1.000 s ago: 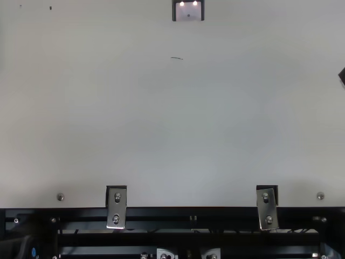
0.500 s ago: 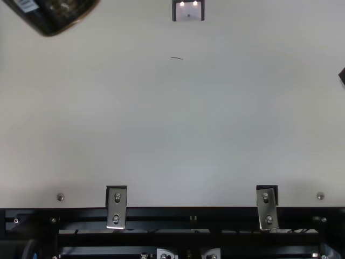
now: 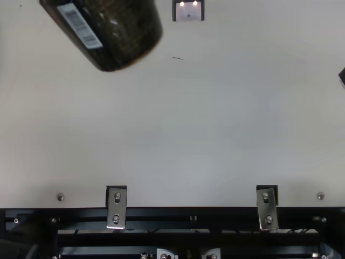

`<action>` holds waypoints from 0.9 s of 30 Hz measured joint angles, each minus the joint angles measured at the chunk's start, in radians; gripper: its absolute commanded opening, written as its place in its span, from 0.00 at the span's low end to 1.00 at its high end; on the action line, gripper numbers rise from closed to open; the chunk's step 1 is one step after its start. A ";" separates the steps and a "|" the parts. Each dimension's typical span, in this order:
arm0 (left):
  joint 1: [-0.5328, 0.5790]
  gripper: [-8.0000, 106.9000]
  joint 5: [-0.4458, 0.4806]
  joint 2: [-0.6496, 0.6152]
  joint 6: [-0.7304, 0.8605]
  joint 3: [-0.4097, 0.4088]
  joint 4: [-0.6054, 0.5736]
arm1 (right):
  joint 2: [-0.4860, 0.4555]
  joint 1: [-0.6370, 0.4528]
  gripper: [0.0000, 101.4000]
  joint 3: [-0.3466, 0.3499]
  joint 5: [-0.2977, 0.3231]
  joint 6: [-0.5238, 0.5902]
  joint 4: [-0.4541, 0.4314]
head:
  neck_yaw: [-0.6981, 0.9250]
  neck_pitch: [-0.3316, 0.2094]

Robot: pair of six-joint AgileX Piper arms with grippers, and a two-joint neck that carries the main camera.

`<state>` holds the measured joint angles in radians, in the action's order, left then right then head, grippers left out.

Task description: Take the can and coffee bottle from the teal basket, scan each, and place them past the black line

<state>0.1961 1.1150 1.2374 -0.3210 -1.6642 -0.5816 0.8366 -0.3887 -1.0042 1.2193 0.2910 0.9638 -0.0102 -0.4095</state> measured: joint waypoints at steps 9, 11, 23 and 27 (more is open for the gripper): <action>0.107 0.16 0.008 -0.020 -0.069 -0.035 -0.015 | 0.000 0.000 1.00 0.000 0.000 0.000 0.000 | 0.000 0.000; 0.132 0.16 0.008 -0.025 -0.083 -0.049 -0.015 | 0.000 0.000 1.00 0.000 0.000 0.000 0.000 | 0.000 0.000; 0.323 0.16 -0.038 -0.022 -0.222 -0.110 0.104 | 0.000 0.000 1.00 0.000 0.000 0.000 0.000 | 0.000 0.000; 0.408 0.16 -0.064 -0.007 -0.305 -0.130 0.175 | 0.000 0.000 1.00 0.000 0.000 0.000 0.000 | 0.000 0.005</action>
<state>0.6045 1.0508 1.2305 -0.6259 -1.7939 -0.4068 0.8366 -0.3887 -1.0042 1.2193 0.2910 0.9638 -0.0102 -0.4043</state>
